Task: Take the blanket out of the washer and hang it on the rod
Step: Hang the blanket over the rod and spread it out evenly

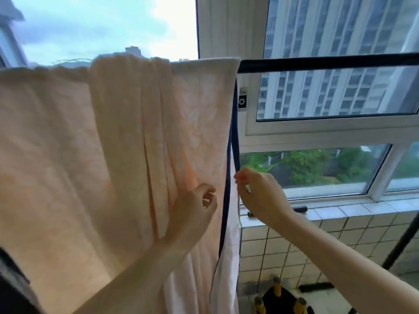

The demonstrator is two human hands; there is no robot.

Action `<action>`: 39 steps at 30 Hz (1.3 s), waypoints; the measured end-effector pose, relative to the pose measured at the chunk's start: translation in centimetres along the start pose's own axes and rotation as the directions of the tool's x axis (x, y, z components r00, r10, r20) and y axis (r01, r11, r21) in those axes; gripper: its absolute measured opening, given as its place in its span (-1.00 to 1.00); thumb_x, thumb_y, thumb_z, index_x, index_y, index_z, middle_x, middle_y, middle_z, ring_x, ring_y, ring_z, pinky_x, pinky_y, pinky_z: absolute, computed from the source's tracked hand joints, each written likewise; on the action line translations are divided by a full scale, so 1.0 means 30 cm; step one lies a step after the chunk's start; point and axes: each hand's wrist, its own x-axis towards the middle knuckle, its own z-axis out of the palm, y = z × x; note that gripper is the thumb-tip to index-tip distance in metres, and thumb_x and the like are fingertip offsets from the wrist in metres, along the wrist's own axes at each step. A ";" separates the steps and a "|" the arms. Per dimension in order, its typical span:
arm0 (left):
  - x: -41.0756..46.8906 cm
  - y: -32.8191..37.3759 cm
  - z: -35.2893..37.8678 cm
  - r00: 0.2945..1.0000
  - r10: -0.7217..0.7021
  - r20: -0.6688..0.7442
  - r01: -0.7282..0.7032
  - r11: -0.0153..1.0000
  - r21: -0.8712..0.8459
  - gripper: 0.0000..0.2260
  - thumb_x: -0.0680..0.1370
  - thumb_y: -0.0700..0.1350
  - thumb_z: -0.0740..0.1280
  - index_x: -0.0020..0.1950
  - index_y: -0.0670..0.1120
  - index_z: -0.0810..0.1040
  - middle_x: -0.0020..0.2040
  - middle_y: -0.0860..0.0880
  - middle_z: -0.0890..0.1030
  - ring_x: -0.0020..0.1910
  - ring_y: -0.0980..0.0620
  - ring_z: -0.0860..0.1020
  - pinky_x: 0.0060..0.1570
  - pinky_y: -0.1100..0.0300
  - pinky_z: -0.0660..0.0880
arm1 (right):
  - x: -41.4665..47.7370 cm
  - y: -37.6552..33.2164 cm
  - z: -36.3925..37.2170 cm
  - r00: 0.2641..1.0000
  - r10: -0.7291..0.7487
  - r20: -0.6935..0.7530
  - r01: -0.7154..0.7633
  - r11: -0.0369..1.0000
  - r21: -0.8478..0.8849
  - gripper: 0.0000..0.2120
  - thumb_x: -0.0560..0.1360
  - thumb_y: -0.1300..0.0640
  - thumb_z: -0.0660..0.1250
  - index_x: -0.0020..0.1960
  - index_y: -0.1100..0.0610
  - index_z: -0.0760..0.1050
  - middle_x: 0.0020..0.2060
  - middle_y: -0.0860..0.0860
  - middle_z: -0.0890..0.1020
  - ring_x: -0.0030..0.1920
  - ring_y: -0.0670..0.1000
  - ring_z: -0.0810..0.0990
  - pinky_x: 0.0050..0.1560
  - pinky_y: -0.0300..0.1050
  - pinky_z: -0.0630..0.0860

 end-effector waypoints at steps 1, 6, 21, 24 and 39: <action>0.016 0.011 -0.040 0.999 0.029 -0.029 -0.029 1.000 0.012 -0.84 0.56 -0.07 0.35 0.12 0.02 0.60 -0.02 0.11 0.64 -0.10 0.23 0.60 -0.02 0.36 0.54 | 0.017 -0.041 -0.025 0.998 -0.044 -0.039 0.042 0.999 -0.034 -0.80 0.58 0.12 0.19 0.11 0.09 0.55 -0.09 -0.02 0.68 -0.19 0.00 0.64 -0.18 -0.10 0.59; 0.083 0.079 -0.281 0.966 0.211 -0.150 -0.210 0.977 0.023 -0.85 0.54 -0.13 0.37 0.09 -0.01 0.64 -0.14 0.16 0.65 -0.17 0.25 0.61 0.00 0.34 0.54 | 0.092 -0.260 -0.136 0.946 -0.258 -0.198 0.232 0.962 -0.143 -0.85 0.56 0.09 0.22 0.02 0.05 0.56 -0.15 -0.09 0.66 -0.21 -0.06 0.58 -0.25 -0.16 0.54; 0.327 -0.020 -0.870 0.724 0.559 -0.404 -0.399 0.817 0.415 -0.87 0.46 -0.26 0.46 -0.01 -0.12 0.68 -0.11 0.03 0.68 -0.20 0.17 0.60 -0.07 0.43 0.50 | 0.417 -0.794 -0.156 0.759 -0.563 -0.327 0.492 0.825 -0.278 -0.80 0.55 0.03 0.29 0.08 0.10 0.58 -0.03 -0.05 0.65 0.01 -0.05 0.53 0.03 -0.13 0.55; 0.388 -0.070 -0.929 0.739 0.572 -0.354 -0.368 0.784 0.500 -0.81 0.46 -0.26 0.45 0.06 -0.12 0.66 -0.01 -0.02 0.67 -0.04 0.05 0.61 0.03 0.27 0.51 | 0.485 -0.846 -0.134 0.777 -0.564 -0.281 0.464 0.813 -0.351 -0.70 0.54 -0.03 0.30 0.19 0.10 0.53 0.17 -0.01 0.57 0.19 0.01 0.48 0.27 -0.05 0.45; 0.519 -0.139 -0.995 0.767 0.563 -0.308 -0.402 0.796 0.453 -0.98 0.48 -0.12 0.44 -0.12 -0.05 0.65 -0.18 0.14 0.57 -0.17 0.18 0.46 -0.19 0.25 0.52 | 0.601 -0.814 -0.103 0.858 -0.485 -0.168 0.451 0.869 -0.202 -0.79 0.59 -0.04 0.21 0.05 0.04 0.55 -0.05 -0.11 0.59 -0.14 -0.13 0.54 -0.15 -0.32 0.48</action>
